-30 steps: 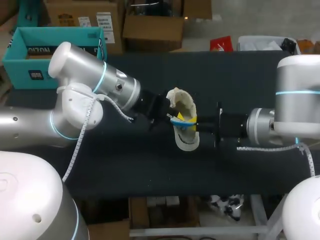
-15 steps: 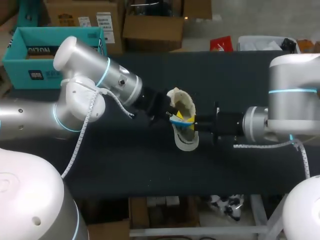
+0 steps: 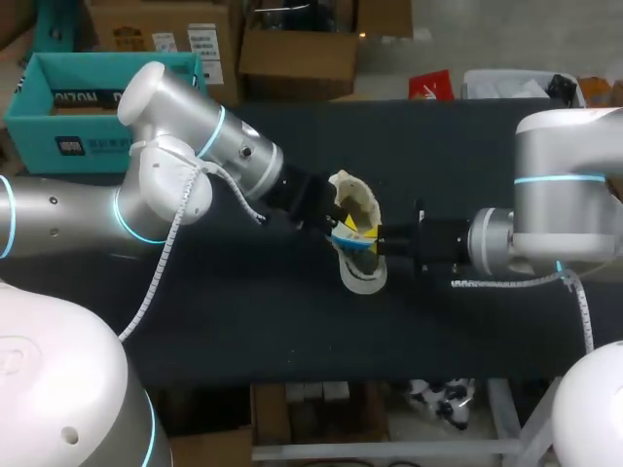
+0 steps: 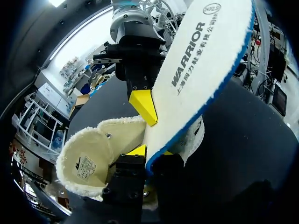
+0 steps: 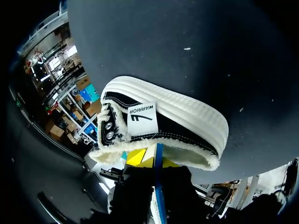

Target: Open the shoe tongue, take the insole out of the shoe, put the insole back into the shoe, and pack the shoe into the shoebox

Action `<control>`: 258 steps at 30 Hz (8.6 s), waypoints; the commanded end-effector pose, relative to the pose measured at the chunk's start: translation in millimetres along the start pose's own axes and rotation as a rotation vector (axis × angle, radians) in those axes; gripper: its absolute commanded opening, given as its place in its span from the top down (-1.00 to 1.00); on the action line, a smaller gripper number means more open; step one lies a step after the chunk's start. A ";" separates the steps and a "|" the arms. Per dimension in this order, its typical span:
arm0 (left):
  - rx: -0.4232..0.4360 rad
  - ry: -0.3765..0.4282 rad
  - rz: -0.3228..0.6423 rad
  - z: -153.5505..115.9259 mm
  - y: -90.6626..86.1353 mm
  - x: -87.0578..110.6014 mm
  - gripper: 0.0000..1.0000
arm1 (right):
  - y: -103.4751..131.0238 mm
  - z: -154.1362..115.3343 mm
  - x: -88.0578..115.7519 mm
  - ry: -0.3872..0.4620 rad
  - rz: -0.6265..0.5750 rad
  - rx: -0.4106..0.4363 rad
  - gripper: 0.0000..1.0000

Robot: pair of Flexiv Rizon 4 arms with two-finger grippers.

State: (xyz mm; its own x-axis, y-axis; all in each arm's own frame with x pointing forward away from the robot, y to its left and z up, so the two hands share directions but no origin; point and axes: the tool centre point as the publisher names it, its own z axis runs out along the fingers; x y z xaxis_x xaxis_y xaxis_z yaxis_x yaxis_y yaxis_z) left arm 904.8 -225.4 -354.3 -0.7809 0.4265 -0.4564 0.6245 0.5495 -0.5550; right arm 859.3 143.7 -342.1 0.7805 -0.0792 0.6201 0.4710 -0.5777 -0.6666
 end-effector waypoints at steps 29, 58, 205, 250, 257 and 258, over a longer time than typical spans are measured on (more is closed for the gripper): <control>0.047 -0.085 0.057 -26.4 -36.2 24.8 1.00 | -32.9 -25.8 -2.7 -0.015 -0.035 -0.091 0.47; 0.004 -0.111 -0.002 -2.8 -17.5 2.7 1.00 | 14.1 -2.2 0.2 -0.041 -0.071 -0.082 1.00; 0.083 -0.055 -0.256 -80.4 -39.8 22.2 -1.00 | 39.0 -12.0 -20.0 -0.273 -0.162 -0.310 1.00; 0.028 0.070 -0.602 -171.0 -47.7 60.2 -1.00 | 41.9 30.8 -37.3 -0.353 -0.275 -0.223 1.00; -0.011 0.101 -0.668 -171.1 -52.6 69.8 -1.00 | 46.3 32.1 -49.0 -0.341 -0.261 -0.198 1.00; -0.024 0.100 -0.673 -170.9 -53.2 70.4 -1.00 | 44.3 29.9 -48.1 -0.333 -0.266 -0.196 1.00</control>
State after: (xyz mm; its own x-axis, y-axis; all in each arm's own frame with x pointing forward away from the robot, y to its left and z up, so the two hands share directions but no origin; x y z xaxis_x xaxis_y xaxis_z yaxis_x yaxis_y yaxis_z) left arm 816.8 -99.0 -242.5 -0.9969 0.0599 0.0515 0.0070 0.7164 -0.6976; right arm 858.4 150.8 -404.1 0.7595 0.3631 0.5397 0.6014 -0.7081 -0.3700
